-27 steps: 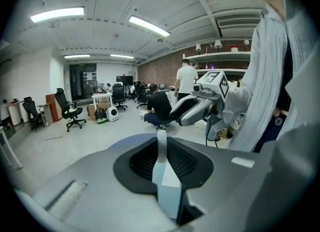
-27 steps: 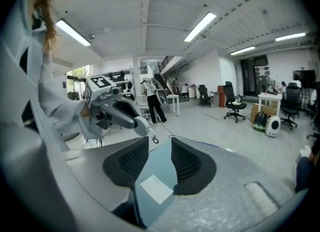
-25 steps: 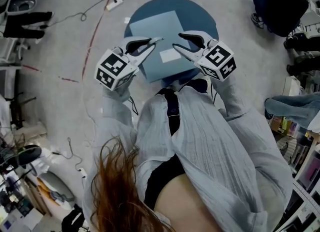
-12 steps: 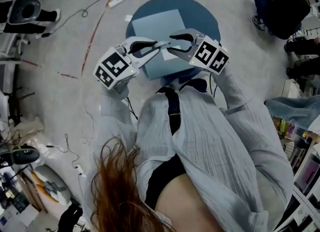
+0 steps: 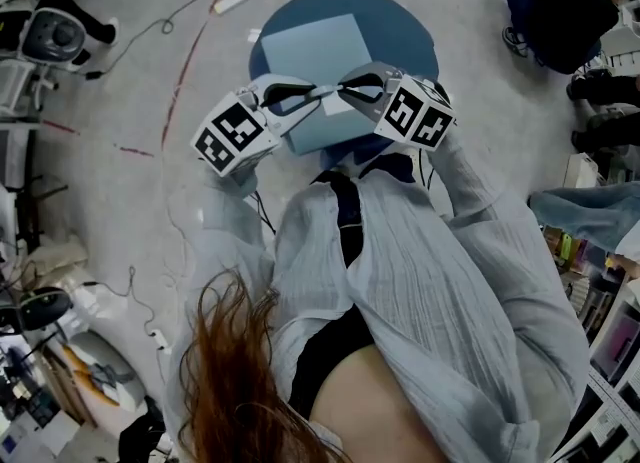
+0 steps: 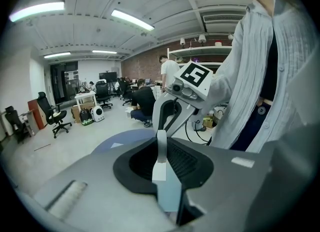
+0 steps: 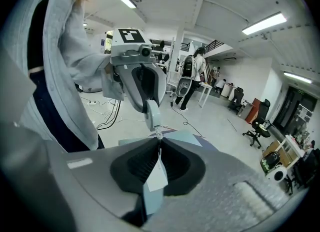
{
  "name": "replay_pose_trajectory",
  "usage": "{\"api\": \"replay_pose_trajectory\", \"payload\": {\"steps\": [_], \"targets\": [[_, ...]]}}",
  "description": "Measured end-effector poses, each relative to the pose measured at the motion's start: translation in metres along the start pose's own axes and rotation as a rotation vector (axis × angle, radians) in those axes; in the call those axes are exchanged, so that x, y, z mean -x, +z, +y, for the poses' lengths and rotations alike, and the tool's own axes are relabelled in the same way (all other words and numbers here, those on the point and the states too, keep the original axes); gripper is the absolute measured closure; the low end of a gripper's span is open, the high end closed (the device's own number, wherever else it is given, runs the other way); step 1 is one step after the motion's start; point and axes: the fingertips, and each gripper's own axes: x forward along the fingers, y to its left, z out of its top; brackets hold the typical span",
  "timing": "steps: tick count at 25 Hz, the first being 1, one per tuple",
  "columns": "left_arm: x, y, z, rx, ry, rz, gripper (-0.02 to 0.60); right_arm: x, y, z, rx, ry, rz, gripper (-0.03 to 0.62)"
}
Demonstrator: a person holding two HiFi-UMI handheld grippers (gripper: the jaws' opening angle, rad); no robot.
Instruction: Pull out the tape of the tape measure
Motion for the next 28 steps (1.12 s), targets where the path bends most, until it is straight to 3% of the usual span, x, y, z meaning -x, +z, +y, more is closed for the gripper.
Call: {"api": "replay_pose_trajectory", "payload": {"steps": [14, 19, 24, 28], "targets": [[-0.013, -0.010, -0.010, -0.040, -0.023, 0.086, 0.504, 0.015, -0.014, -0.007, -0.055, -0.080, 0.046, 0.579], [-0.013, -0.018, -0.008, -0.033, -0.018, 0.103, 0.505, 0.029, -0.016, -0.021, -0.189, -0.155, 0.000, 0.579], [-0.015, -0.012, -0.007, -0.002, -0.017, 0.065, 0.505, 0.043, -0.014, -0.029, -0.368, -0.193, -0.103, 0.579], [-0.017, -0.016, -0.005, 0.009, -0.007, 0.084, 0.505, 0.040, -0.013, -0.030, -0.428, -0.218, -0.140, 0.580]]}}
